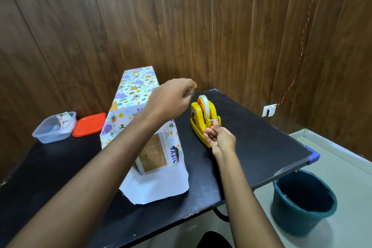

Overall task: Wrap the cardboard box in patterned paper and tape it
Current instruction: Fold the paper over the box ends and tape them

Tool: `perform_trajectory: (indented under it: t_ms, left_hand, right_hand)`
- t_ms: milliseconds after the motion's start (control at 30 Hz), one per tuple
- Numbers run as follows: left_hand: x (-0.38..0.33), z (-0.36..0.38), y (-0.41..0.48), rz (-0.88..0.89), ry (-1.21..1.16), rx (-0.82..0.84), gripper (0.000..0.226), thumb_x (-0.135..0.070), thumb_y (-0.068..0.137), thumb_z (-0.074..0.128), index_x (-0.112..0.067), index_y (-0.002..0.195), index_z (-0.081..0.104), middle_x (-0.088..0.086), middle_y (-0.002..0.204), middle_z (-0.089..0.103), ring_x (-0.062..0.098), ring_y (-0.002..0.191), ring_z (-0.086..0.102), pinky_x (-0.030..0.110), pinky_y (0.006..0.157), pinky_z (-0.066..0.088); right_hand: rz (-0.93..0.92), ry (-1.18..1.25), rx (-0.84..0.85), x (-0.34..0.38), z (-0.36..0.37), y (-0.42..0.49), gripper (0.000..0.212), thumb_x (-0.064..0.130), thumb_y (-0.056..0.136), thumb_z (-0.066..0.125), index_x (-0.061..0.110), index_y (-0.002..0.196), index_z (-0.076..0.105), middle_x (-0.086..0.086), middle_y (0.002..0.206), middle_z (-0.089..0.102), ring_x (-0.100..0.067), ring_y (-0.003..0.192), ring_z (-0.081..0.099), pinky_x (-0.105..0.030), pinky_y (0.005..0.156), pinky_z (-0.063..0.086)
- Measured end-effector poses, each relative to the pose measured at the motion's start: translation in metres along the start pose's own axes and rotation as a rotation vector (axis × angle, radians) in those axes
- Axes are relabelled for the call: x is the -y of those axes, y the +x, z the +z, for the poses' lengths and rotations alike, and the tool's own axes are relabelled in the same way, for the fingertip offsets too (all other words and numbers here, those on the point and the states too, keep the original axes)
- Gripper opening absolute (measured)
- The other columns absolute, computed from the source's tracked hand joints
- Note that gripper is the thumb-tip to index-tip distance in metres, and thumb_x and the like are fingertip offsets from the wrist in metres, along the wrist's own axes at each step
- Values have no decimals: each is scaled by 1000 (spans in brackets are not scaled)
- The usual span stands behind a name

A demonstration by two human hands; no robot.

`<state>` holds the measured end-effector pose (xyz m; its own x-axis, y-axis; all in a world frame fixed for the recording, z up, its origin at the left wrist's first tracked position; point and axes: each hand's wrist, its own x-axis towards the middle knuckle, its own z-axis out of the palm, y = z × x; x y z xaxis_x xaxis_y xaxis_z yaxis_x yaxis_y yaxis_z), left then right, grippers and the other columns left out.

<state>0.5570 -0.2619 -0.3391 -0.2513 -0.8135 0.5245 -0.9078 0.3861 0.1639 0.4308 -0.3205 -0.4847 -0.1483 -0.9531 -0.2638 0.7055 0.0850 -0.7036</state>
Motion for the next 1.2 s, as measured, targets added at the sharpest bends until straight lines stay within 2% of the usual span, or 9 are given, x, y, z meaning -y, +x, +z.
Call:
perform_trajectory:
  t_ms: [100, 267, 367, 500, 700, 867, 967, 1067, 1200]
  left_hand:
    - [18, -14, -11, -14, 26, -24, 27, -21, 94, 50, -17, 120, 59, -3, 116, 62, 17, 109, 54, 40, 88, 46]
    - [55, -36, -35, -94, 87, -27, 36, -31, 94, 51, -16, 127, 54, 1, 129, 57, 19, 119, 49, 34, 88, 41]
    - [71, -41, -47, -117, 137, 29, 50, -36, 91, 56, -15, 136, 45, 3, 139, 47, 20, 127, 41, 38, 96, 40]
    - [94, -46, -64, -207, 158, 190, 84, -42, 82, 66, -16, 148, 21, 3, 154, 20, 18, 141, 16, 34, 111, 23]
    - [110, -39, -88, -205, 138, 128, 89, -23, 80, 72, -17, 149, 17, 3, 156, 15, 18, 143, 13, 31, 113, 18]
    - [108, -37, -89, -176, 151, 103, 87, -13, 80, 70, -17, 149, 17, 2, 156, 15, 15, 144, 10, 27, 112, 17]
    - [108, -41, -88, -200, 164, 143, 92, -25, 79, 73, -19, 150, 15, 0, 157, 14, 14, 144, 8, 27, 112, 17]
    - [97, -36, -86, -247, 171, 96, 93, -48, 76, 70, -16, 148, 20, -1, 154, 20, 17, 141, 19, 32, 107, 27]
    - [87, -24, -85, -246, 292, -9, 84, -46, 77, 70, -11, 139, 28, 4, 143, 30, 26, 125, 39, 39, 87, 44]
  right_hand:
    - [66, 22, 9, 9, -4, -6, 22, 9, 91, 60, 3, 70, 54, -3, 43, 56, -14, 50, 57, -20, 41, 51]
    - [120, -11, -6, 14, -5, -23, 21, 2, 93, 53, 1, 72, 53, -10, 66, 51, -18, 63, 53, -20, 38, 51]
    - [42, -113, 151, 23, 8, -46, 19, 4, 93, 54, 3, 74, 56, -6, 61, 51, -15, 57, 54, -18, 44, 50]
    - [-111, -331, 449, 40, 44, -94, 17, 5, 93, 55, 5, 76, 59, 0, 49, 51, -11, 48, 55, -19, 46, 47]
    - [-117, -489, 701, 16, 79, -146, 13, 2, 91, 54, 0, 79, 58, -3, 46, 53, -11, 42, 56, -18, 43, 48]
    - [-125, -657, 634, -46, 86, -143, 20, 4, 93, 54, 7, 73, 58, -1, 46, 55, -14, 45, 51, -20, 46, 46]
    - [-194, -672, 523, -68, 83, -133, 18, 7, 93, 55, 8, 76, 60, -3, 52, 56, -13, 49, 51, -26, 55, 47]
    - [-235, -620, 473, -75, 77, -128, 20, 8, 93, 55, 12, 74, 60, -1, 52, 57, -9, 49, 52, -25, 57, 47]
    - [-219, -563, 454, -80, 68, -126, 21, 8, 93, 56, 13, 73, 59, 0, 51, 57, -9, 47, 51, -24, 55, 45]
